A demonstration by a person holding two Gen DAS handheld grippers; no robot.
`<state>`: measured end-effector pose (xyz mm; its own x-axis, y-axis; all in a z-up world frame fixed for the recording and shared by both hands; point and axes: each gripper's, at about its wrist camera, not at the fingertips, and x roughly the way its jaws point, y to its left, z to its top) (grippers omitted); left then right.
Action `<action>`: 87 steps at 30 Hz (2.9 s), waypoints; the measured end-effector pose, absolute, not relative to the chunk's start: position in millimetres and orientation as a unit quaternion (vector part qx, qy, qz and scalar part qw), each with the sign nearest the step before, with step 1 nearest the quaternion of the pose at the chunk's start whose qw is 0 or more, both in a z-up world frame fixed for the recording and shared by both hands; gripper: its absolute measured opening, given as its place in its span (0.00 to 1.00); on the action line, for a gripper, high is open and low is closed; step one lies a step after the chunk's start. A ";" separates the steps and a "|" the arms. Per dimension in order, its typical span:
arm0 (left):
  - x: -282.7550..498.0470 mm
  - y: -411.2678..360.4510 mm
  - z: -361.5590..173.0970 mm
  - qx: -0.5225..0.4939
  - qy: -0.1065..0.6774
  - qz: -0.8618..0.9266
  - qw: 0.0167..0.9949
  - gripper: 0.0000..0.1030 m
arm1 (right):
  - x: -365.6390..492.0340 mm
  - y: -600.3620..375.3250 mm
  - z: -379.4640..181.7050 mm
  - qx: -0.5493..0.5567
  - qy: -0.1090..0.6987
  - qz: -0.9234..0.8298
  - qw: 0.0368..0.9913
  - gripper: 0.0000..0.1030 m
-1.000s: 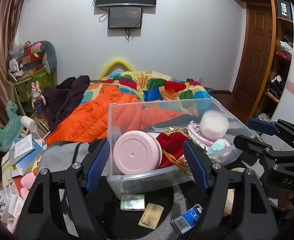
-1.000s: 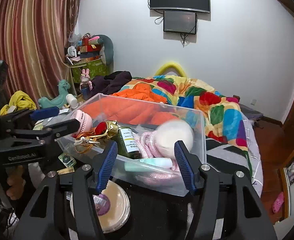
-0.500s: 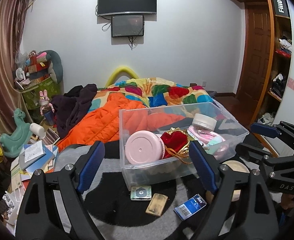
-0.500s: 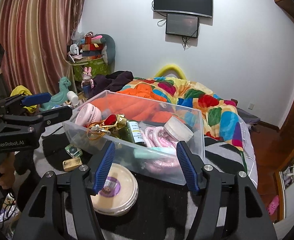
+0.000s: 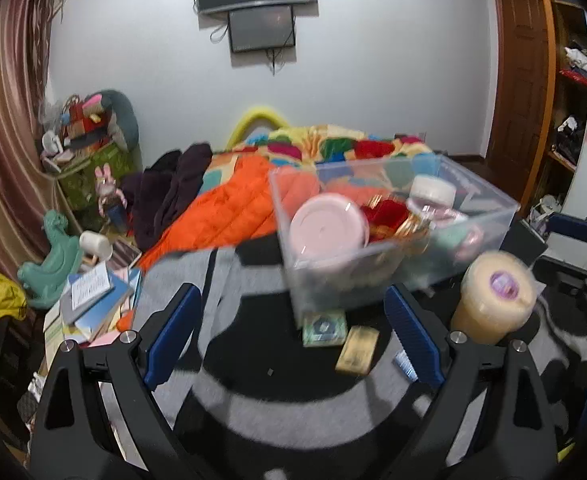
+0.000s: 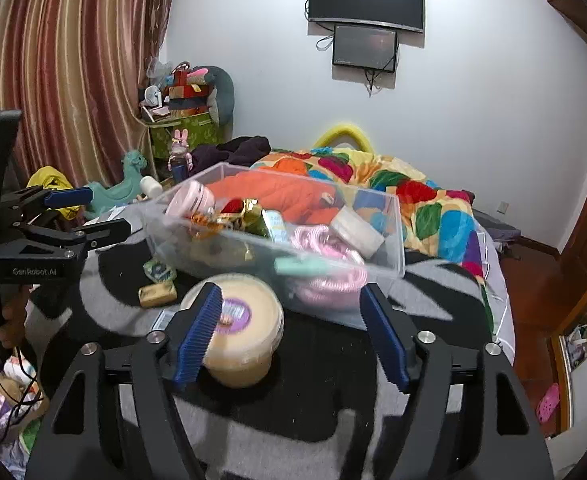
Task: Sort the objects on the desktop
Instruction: 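Grasp the green square card with the left gripper while the right grasps the cream tub, then drop the green card and cream tub into the clear box, opening both grippers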
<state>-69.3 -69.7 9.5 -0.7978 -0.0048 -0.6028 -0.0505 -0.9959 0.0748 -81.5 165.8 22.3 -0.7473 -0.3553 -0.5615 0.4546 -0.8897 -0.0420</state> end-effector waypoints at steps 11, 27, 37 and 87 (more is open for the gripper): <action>-71.4 -75.2 -34.1 -0.393 0.043 0.918 0.034 0.91 | -69.5 155.3 -2.3 0.311 0.120 -0.913 0.235 0.78; -112.0 -69.4 -39.2 -0.449 -0.012 0.893 0.044 0.90 | -99.7 135.9 -24.3 0.353 0.077 -0.893 0.268 0.71; -123.8 -62.7 -48.5 -0.465 -0.019 0.884 0.048 0.55 | -100.9 139.2 -25.6 0.354 0.056 -0.889 0.285 0.54; -93.4 -42.7 29.2 -0.358 -0.048 0.922 0.141 0.32 | -132.8 193.8 51.5 0.275 -0.040 -0.929 0.244 0.54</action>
<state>-93.4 -42.7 29.2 -0.7034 0.2947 -0.6468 -0.2261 -0.9555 -0.1894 -132.8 193.8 51.5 -0.7302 -0.4751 -0.4910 0.4313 -0.8779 0.2081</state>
